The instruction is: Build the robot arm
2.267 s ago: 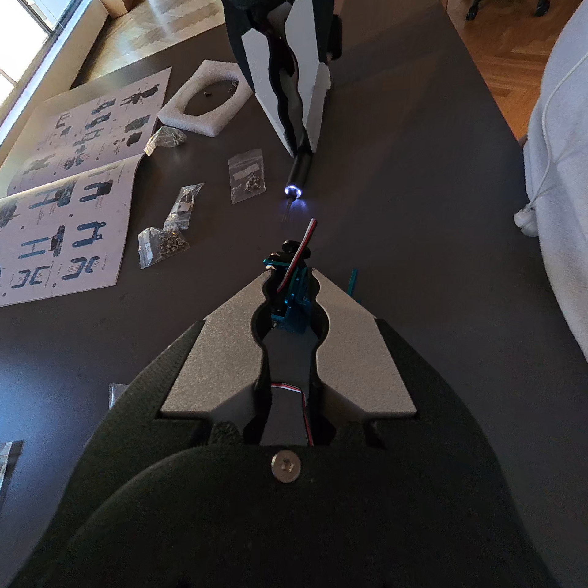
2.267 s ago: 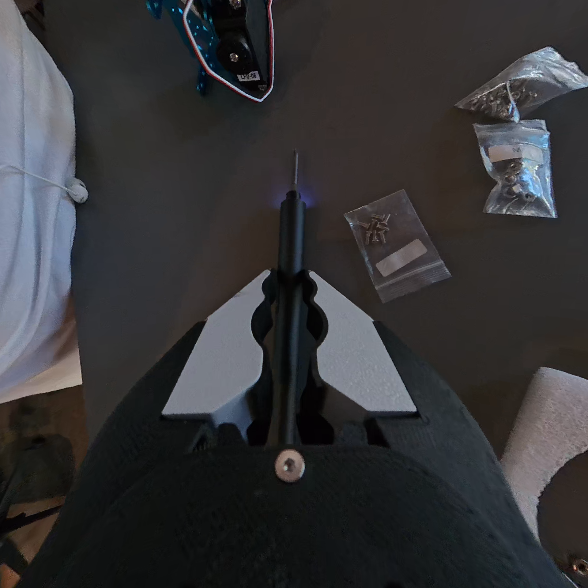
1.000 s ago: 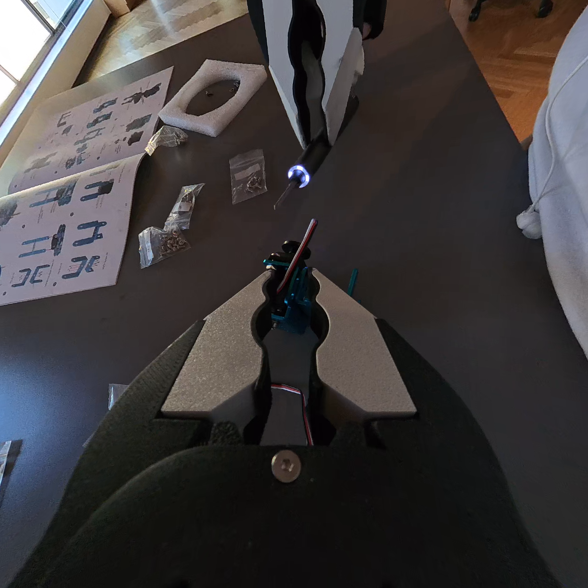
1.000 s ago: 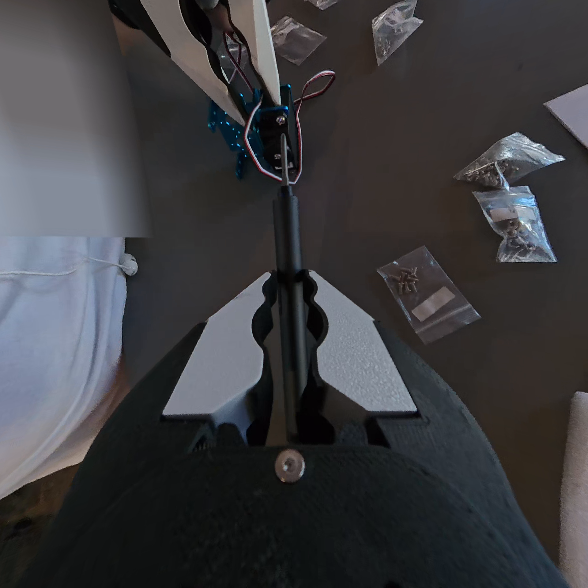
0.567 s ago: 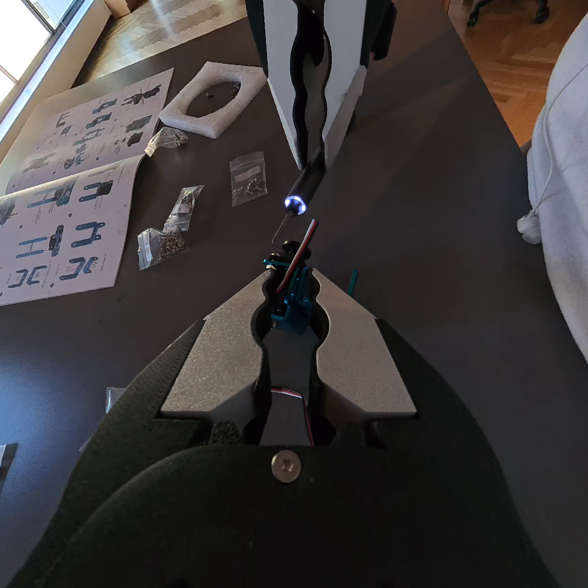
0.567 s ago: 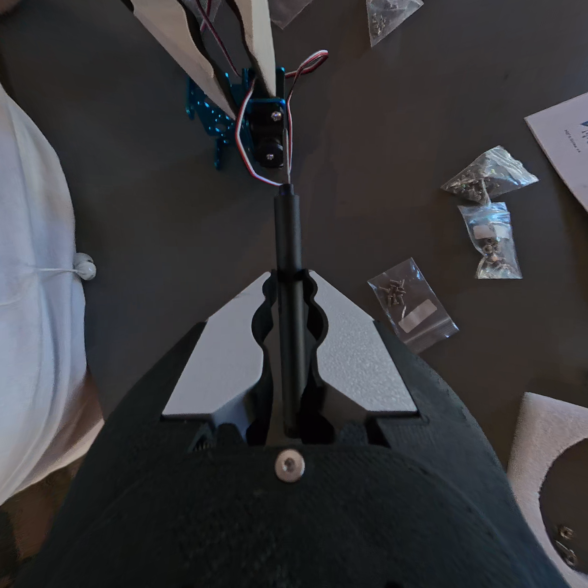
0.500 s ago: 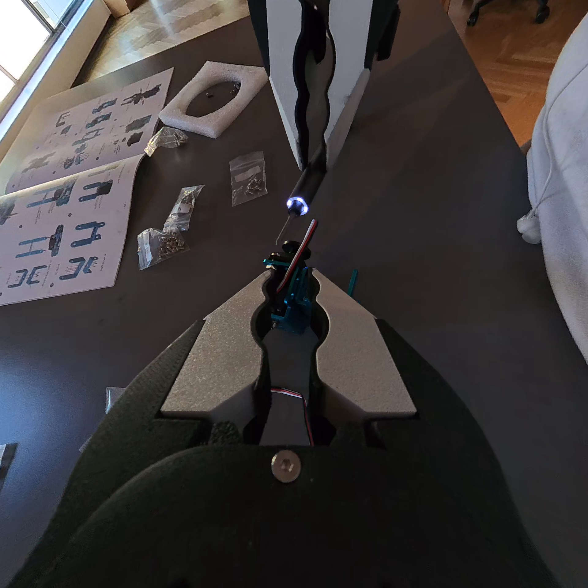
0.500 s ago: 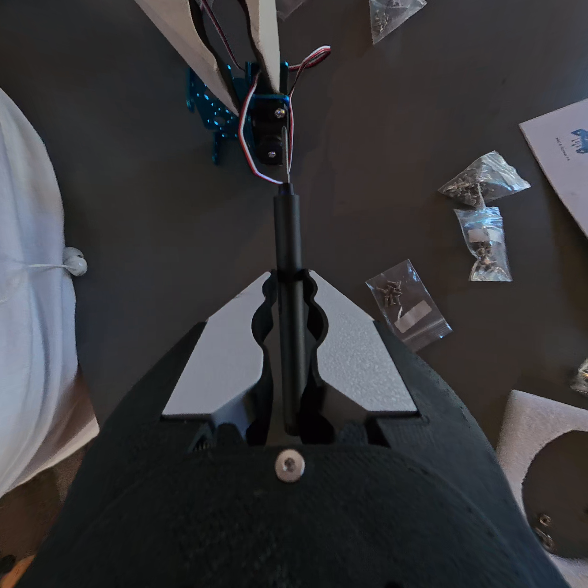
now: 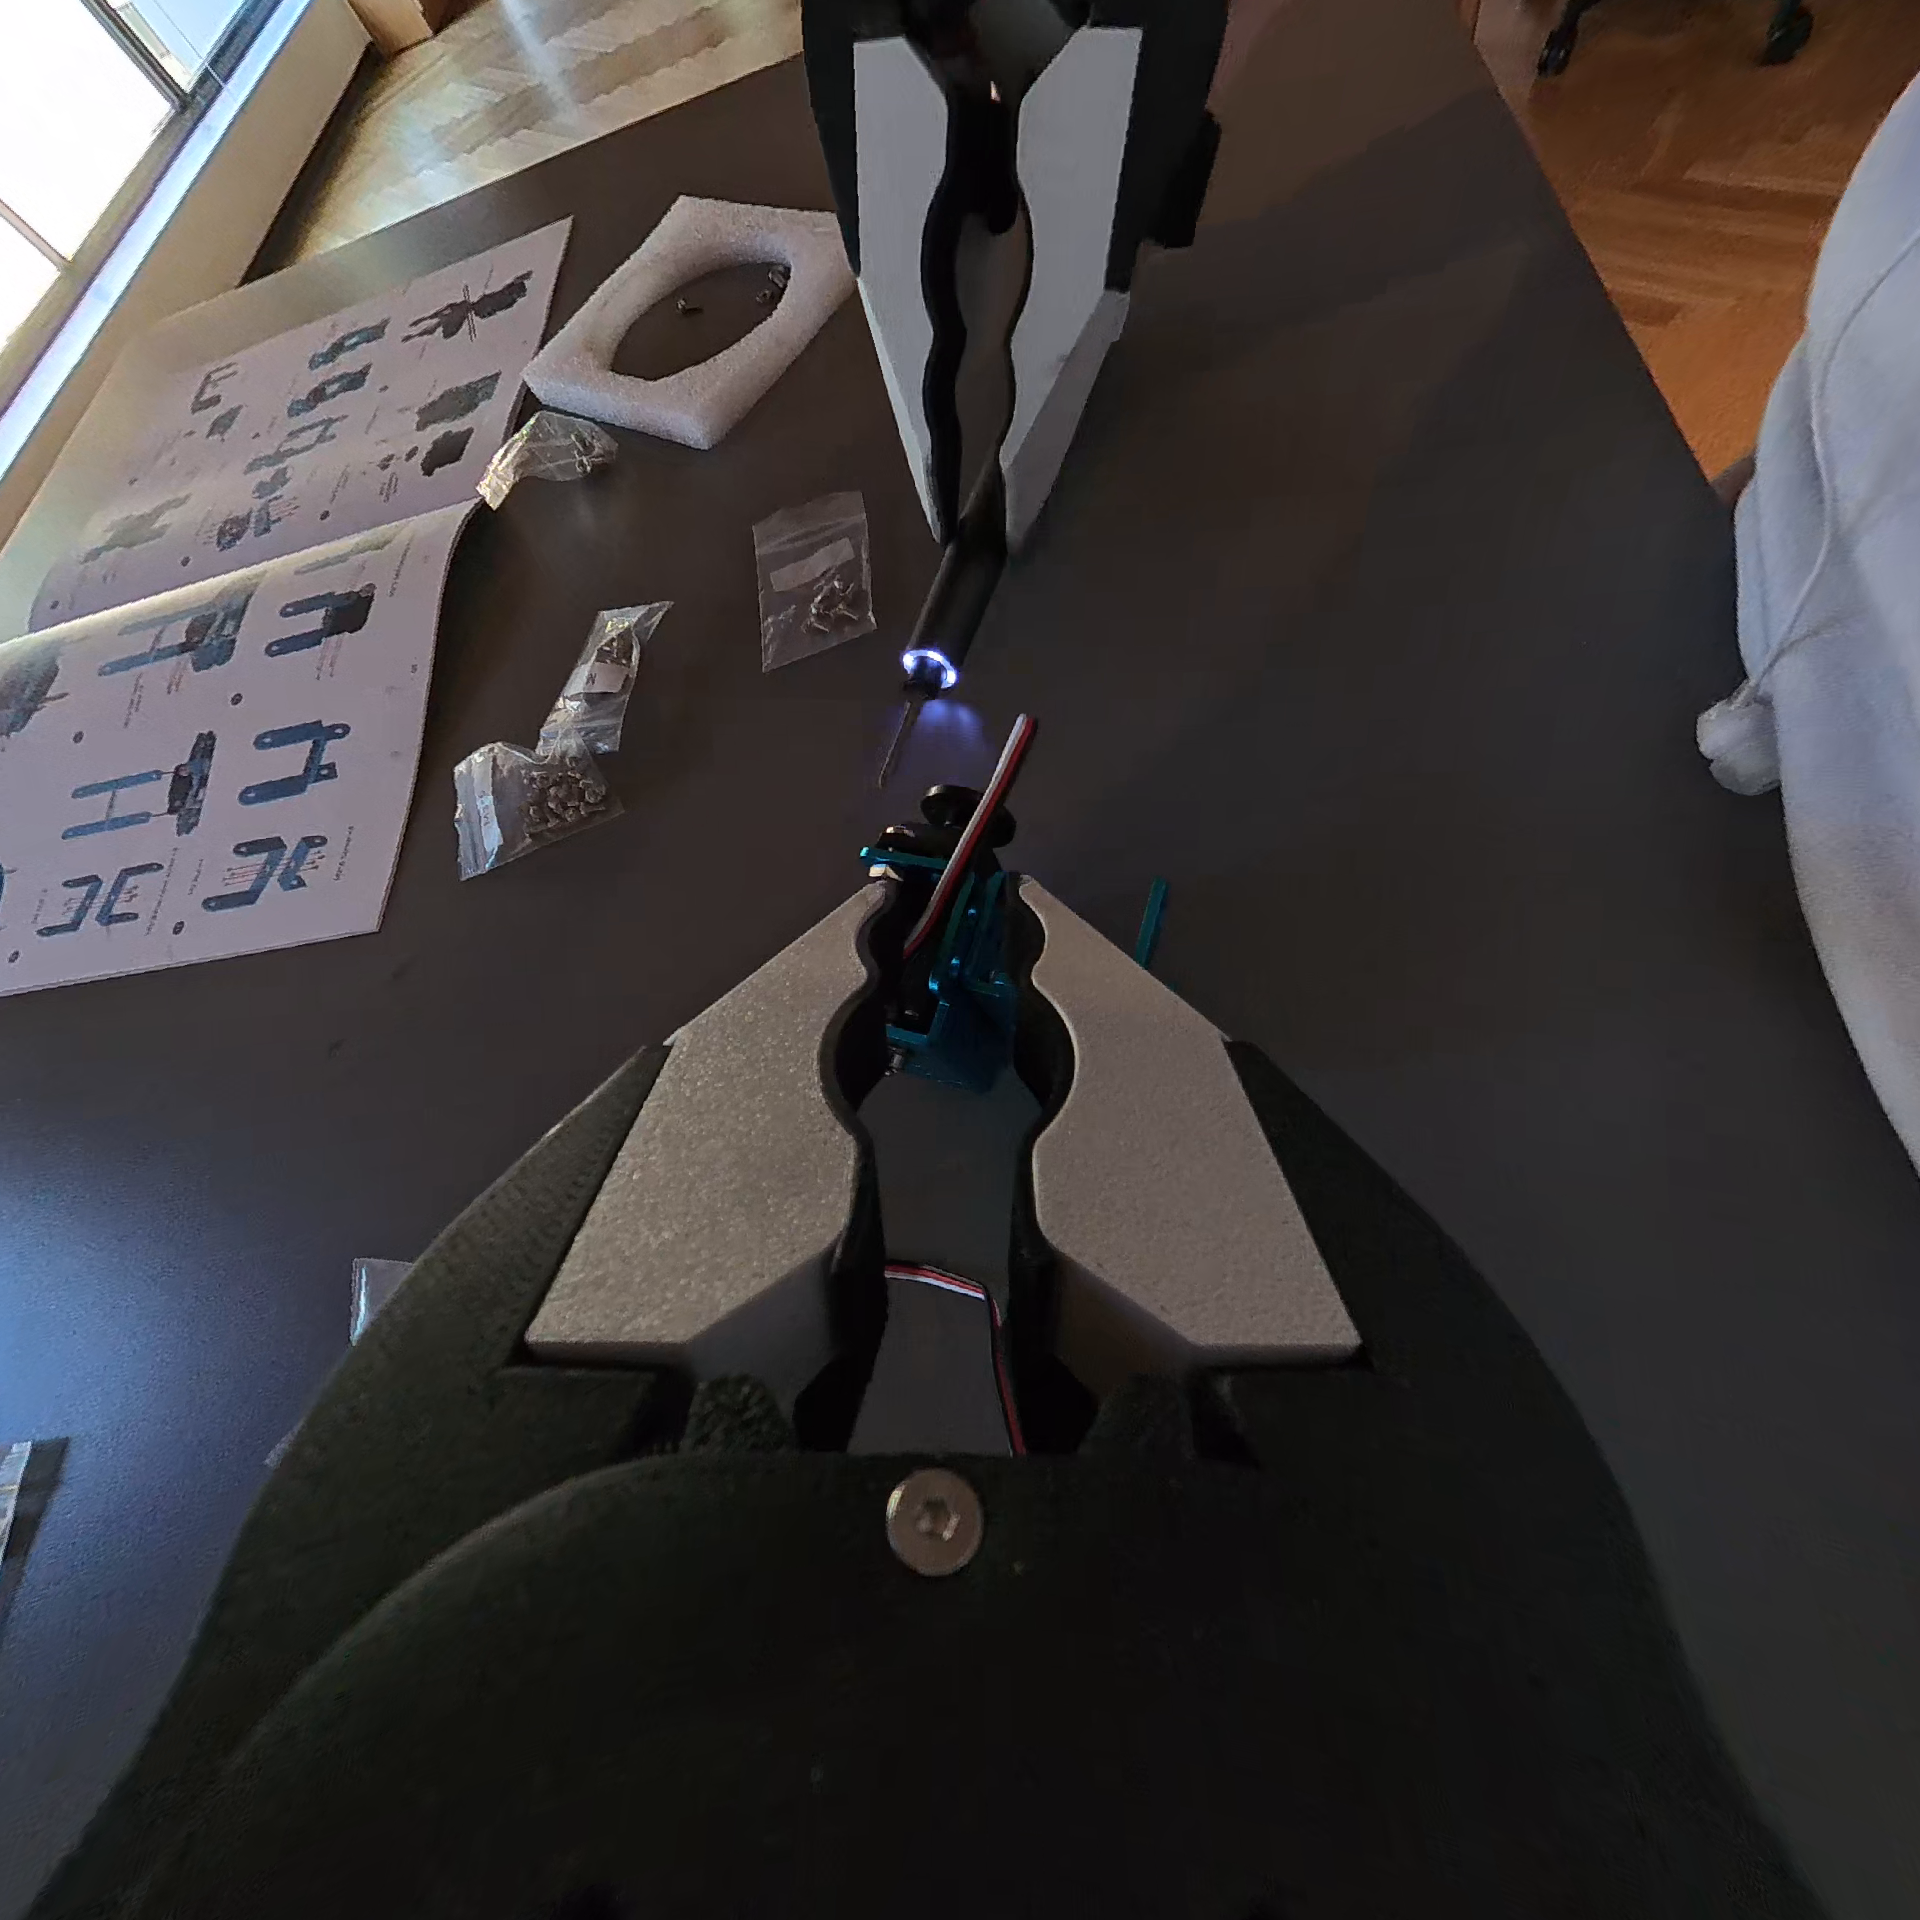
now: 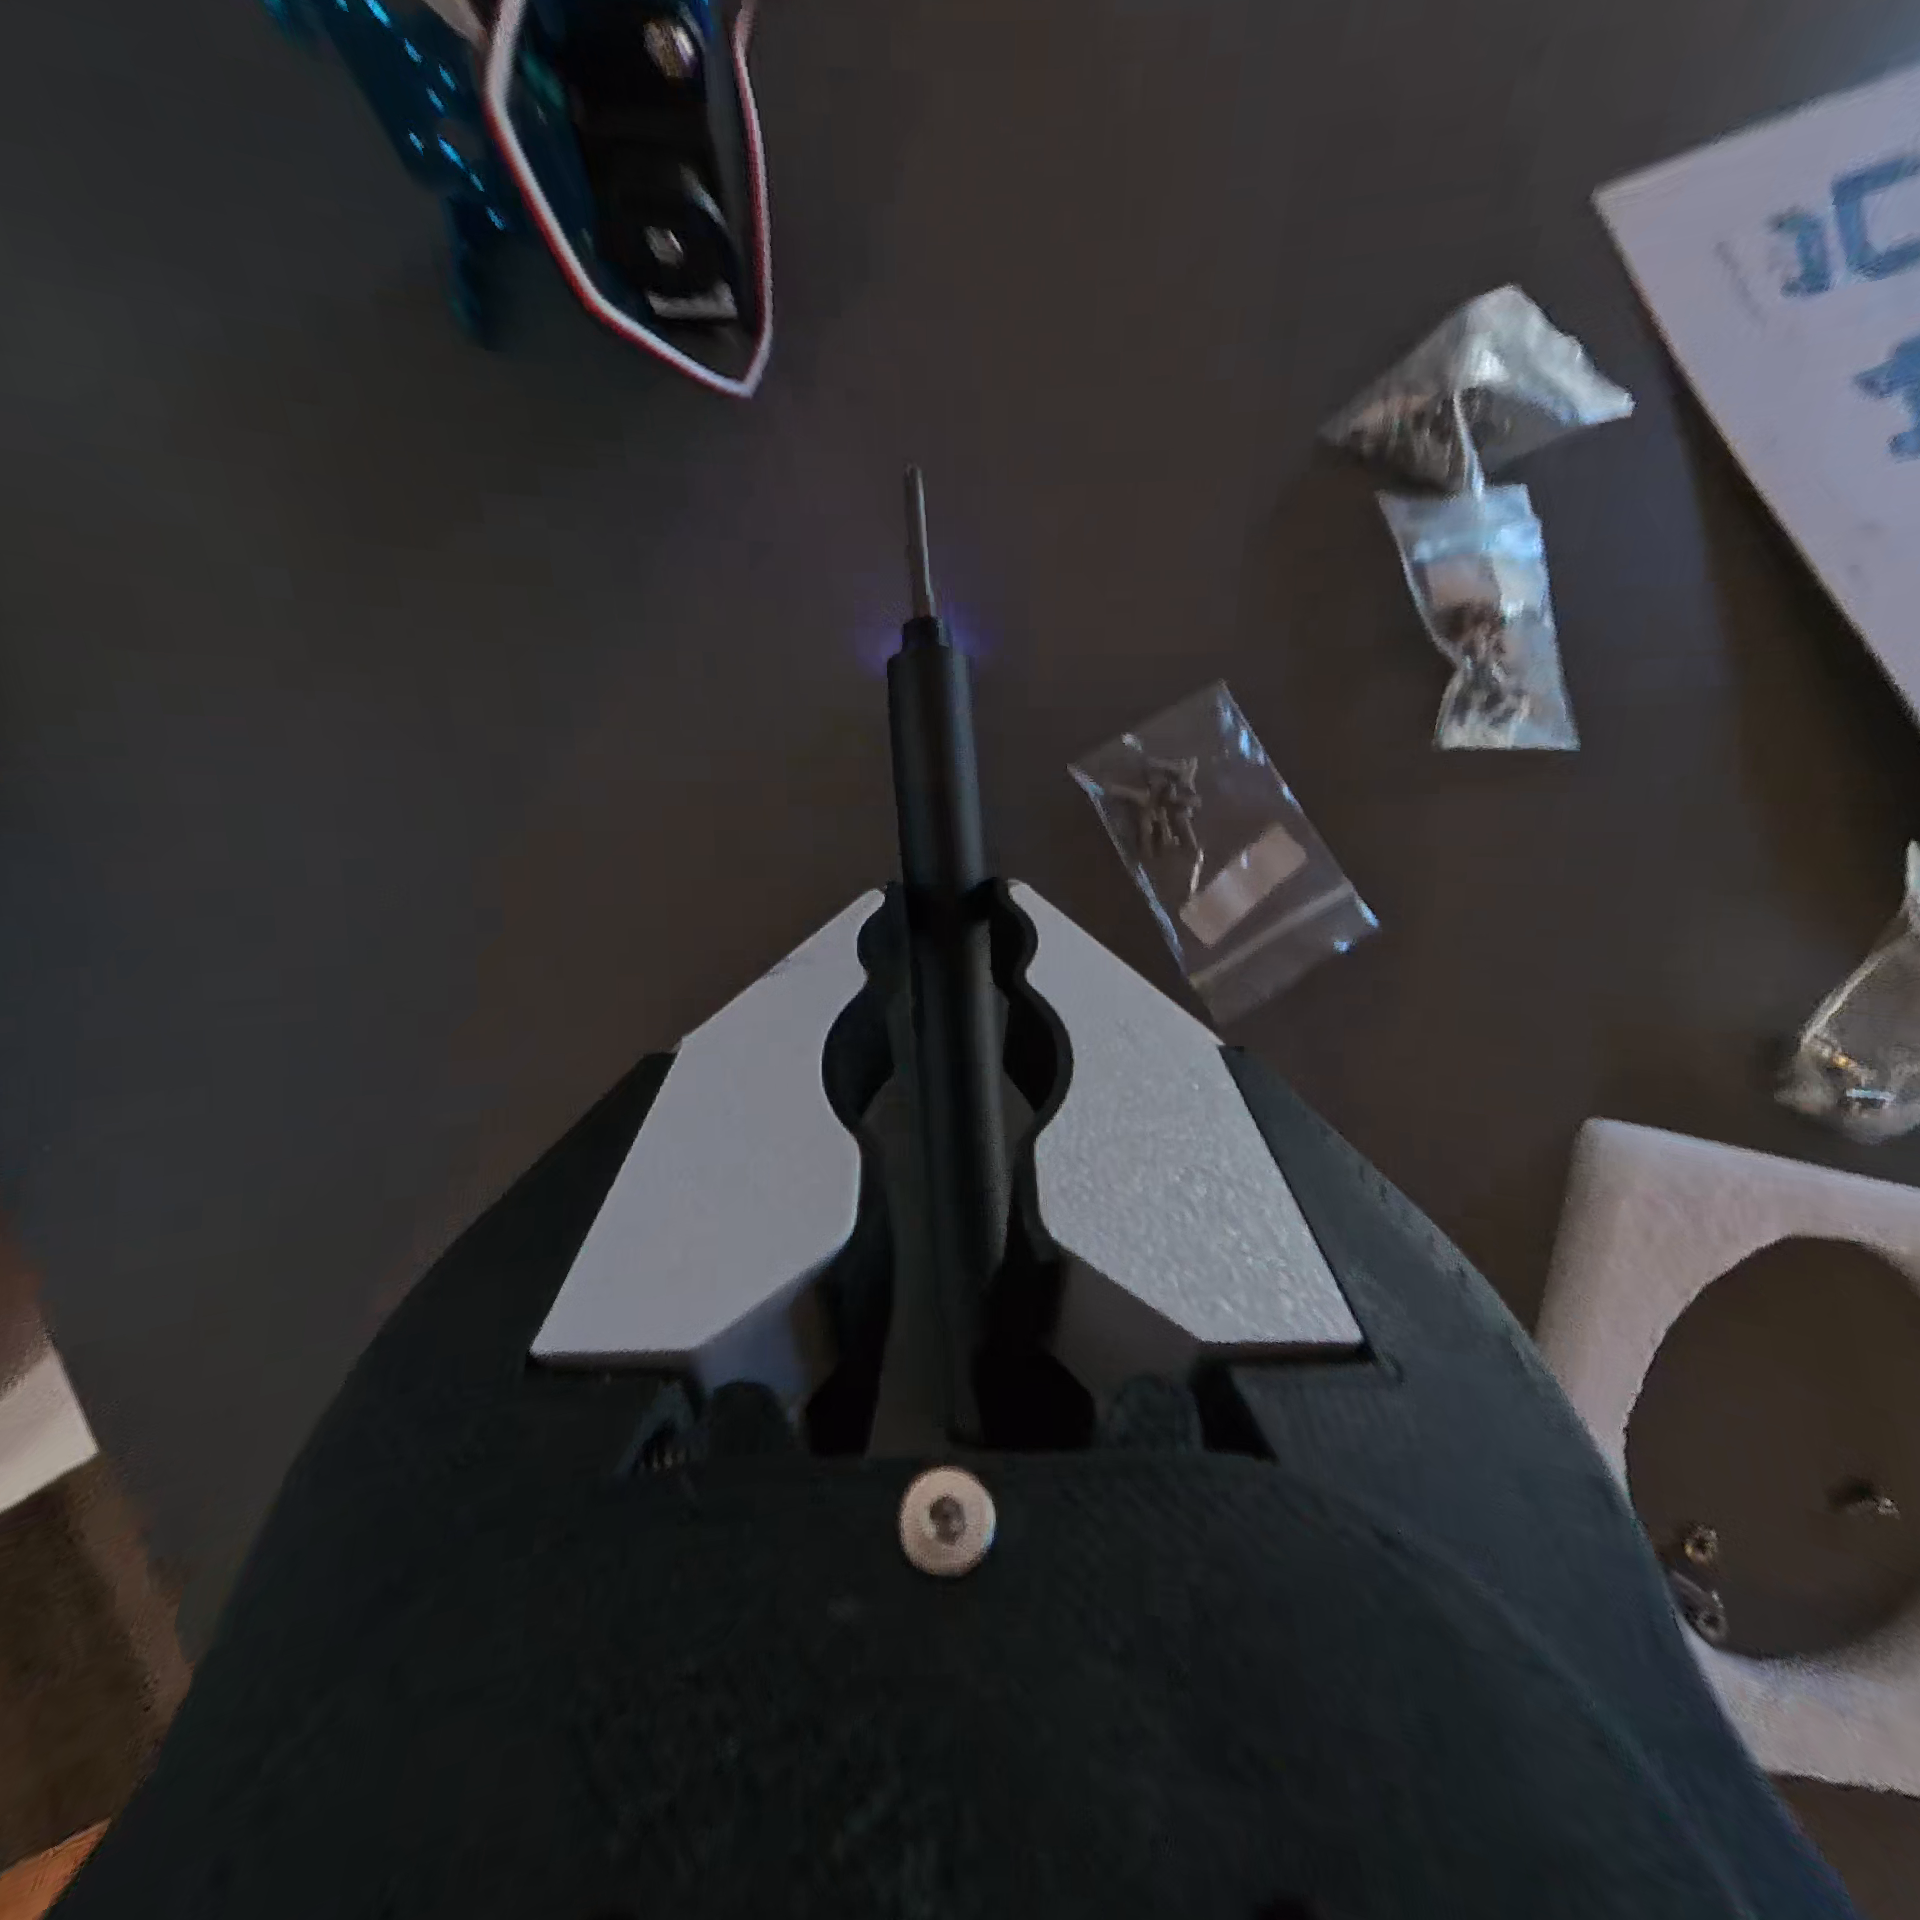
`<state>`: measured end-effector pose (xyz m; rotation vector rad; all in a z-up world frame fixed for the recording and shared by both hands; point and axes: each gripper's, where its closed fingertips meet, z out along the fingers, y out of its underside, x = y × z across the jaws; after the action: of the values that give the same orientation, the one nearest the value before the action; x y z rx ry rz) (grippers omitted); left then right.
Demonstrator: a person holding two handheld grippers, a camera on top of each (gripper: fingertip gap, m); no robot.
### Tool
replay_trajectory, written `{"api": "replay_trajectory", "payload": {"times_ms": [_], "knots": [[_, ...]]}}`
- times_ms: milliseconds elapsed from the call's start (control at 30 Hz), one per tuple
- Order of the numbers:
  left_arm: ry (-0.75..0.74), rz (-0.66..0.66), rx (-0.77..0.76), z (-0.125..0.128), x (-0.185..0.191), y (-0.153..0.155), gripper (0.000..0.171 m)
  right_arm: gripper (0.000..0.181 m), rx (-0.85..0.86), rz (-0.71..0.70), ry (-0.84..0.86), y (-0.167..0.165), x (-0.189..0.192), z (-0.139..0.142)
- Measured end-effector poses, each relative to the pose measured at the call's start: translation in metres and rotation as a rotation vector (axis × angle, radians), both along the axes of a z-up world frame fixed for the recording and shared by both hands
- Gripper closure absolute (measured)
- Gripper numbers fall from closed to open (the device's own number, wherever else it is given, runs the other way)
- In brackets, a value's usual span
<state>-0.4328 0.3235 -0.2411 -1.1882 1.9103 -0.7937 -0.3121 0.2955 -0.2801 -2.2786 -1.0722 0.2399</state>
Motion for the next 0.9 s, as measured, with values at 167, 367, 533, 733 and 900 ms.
{"api": "replay_trajectory", "payload": {"times_ms": [167, 367, 533, 733, 900], "knots": [[0.001, 0.0, 0.002, 0.0, 0.0, -0.0001, 0.153, 0.165, 0.0, 0.032, 0.065, -0.0017, 0.0032, -0.0018], [-0.001, -0.001, 0.0, 0.0002, -0.0002, -0.0001, 0.153, 0.163, 0.021, 0.075, 0.185, -0.0026, 0.0031, -0.0044], [-0.003, -0.003, -0.006, 0.0002, -0.0001, -0.0001, 0.153, 0.162, 0.021, 0.091, 0.21, -0.0027, 0.0013, -0.0082], [-0.005, -0.005, -0.01, 0.0003, -0.0001, -0.0001, 0.153, 0.163, 0.001, 0.08, 0.304, -0.0014, 0.0011, -0.0067], [-0.005, -0.005, -0.011, 0.0003, -0.0001, -0.0001, 0.153, 0.163, 0.089, 0.107, 0.213, 0.0014, 0.0021, -0.0071]]}}
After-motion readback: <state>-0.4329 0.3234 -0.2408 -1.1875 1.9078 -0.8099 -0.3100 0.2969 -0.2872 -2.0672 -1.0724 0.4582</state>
